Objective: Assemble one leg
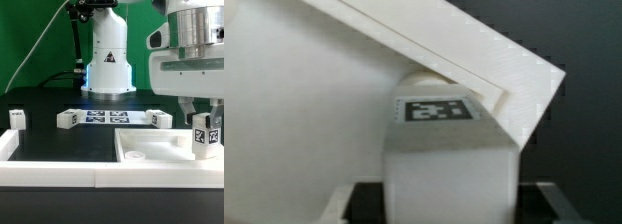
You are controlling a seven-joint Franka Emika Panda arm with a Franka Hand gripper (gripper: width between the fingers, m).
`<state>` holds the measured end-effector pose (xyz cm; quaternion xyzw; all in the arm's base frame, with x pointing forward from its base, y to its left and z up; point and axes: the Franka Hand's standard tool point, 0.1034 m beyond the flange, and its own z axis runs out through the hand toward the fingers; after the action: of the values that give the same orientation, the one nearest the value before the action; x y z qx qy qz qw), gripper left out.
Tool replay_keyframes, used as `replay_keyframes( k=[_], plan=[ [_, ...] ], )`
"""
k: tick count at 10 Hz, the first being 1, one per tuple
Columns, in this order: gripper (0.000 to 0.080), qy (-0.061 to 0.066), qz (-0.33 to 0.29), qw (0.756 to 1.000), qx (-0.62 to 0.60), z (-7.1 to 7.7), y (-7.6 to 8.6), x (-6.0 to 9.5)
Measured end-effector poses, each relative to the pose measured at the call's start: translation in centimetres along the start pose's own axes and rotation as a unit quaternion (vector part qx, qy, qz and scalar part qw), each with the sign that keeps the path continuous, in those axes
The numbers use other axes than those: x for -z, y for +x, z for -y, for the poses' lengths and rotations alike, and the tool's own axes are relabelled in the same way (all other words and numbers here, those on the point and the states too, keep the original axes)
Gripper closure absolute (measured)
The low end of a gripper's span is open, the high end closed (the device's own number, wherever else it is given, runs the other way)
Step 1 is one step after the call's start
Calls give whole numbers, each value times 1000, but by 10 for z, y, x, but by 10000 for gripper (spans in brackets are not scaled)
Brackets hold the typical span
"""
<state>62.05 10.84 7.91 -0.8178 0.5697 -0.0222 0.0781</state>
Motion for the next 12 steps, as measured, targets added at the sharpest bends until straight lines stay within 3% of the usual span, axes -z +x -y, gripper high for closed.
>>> replay_keyframes(
  k=[3,5,6,7,8,9,10,12],
  plan=[
    [505,1,7,987,-160,0,-2,0],
    [505,2,11,985,-174,0,-2,0],
    [436,2,11,985,-170,-1,-2,-1],
    [436,1,11,990,-143,0,-2,-1],
    [251,-6,15,994,-112,0,-5,0],
    [181,-15,21,996,-82,0,-8,0],
    [181,-14,23,999,-18,2,-10,1],
    [157,-28,33,995,91,4,-15,2]
  ],
)
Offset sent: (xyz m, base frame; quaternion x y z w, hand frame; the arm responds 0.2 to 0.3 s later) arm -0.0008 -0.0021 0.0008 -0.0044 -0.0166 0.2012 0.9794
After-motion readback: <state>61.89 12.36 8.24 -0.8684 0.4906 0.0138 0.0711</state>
